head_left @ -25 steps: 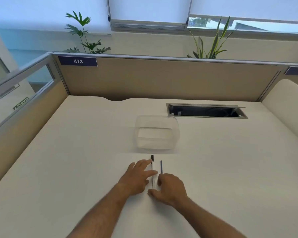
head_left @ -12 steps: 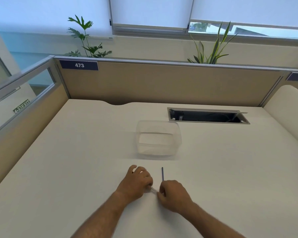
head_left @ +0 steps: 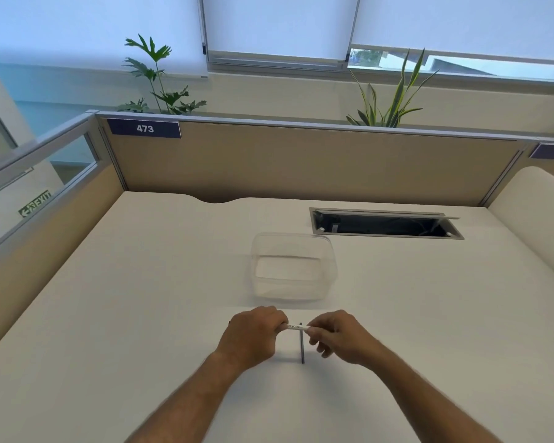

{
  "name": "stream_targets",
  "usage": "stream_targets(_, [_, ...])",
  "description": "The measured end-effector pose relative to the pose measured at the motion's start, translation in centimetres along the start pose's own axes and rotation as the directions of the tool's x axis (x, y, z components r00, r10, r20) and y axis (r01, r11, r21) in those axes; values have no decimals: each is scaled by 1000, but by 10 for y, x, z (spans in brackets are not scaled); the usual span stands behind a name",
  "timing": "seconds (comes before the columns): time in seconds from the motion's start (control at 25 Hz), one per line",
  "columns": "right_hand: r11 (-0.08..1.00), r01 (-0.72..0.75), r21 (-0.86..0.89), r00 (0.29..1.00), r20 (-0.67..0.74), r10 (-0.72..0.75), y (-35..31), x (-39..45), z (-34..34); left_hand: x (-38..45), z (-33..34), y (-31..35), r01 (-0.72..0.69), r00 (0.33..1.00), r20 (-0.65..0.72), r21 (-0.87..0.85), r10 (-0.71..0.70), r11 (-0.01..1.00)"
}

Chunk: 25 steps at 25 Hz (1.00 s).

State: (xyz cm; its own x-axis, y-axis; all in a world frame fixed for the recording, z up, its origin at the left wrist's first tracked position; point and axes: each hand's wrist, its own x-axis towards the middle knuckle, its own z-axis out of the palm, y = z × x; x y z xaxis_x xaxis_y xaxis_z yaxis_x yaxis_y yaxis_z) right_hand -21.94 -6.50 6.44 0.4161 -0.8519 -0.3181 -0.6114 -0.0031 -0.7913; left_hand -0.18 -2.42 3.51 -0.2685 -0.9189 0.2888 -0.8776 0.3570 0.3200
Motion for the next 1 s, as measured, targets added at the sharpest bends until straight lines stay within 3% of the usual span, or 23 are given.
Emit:
stream_targets(0.2, [911,114,-397,993,76,-91,-7,11,-18,10,-6,2,-3,1000,7,-17,3,1000])
stream_targets(0.32, [830,180,-529,983,60,-175,-13,16,-22,15,-9,4,-42,999,13,10,42,999])
stream_targets(0.52, [780,220,-586,974,91,-206,-14,24,-25,20,-10,6,-117,993,-8,132,119,984])
stream_targets(0.68, [721,242,-650,955,28,-296,-12,24,-22,22,-12,8,-110,994,25,166,107,980])
stream_targets(1.0, [540,413,-733,795,2,-606,-6,14,-20,39,-20,12,-4,968,247,168,-39,986])
